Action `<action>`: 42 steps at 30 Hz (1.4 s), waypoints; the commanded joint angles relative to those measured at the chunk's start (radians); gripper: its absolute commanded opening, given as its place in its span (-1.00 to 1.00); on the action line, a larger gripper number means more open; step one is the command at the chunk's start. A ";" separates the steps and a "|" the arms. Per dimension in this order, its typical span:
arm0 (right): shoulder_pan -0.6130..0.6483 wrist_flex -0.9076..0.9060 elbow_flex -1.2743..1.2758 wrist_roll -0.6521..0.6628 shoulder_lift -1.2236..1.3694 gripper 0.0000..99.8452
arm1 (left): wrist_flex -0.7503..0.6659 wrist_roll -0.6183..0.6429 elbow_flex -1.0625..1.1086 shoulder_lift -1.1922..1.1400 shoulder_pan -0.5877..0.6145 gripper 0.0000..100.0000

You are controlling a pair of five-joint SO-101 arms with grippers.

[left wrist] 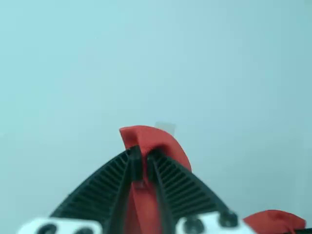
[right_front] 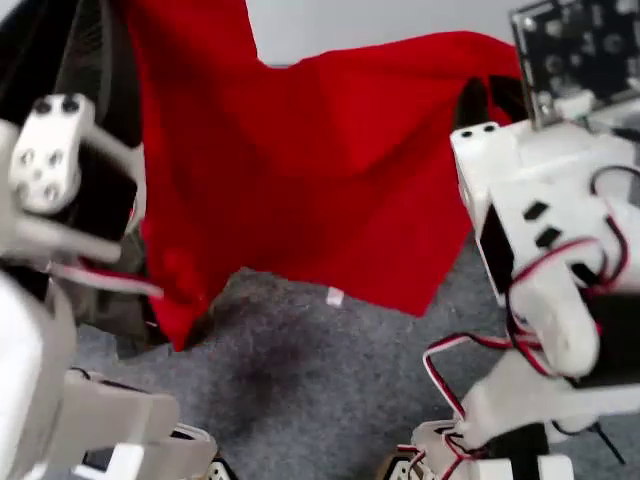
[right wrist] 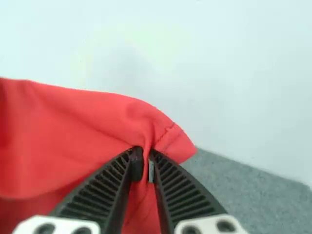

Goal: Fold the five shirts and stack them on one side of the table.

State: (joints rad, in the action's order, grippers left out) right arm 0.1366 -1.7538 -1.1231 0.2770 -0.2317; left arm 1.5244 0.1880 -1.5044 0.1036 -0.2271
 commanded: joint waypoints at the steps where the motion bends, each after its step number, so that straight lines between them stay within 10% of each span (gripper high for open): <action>1: -0.015 -0.007 -0.003 0.011 -0.056 -0.98 | 0.002 -0.058 -0.015 0.071 -0.051 -0.98; 33: -0.275 0.058 0.388 0.011 -0.173 -0.98 | 0.003 -0.262 0.570 0.250 -0.057 -0.97; 42: -0.274 0.090 0.431 0.005 -0.280 -0.98 | -0.021 -0.255 0.343 0.255 -0.063 -0.97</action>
State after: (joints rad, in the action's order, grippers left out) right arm -0.1335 -1.6939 -0.6935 0.2785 -0.4496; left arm 1.5244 -0.0621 -1.0702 0.3460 -0.2823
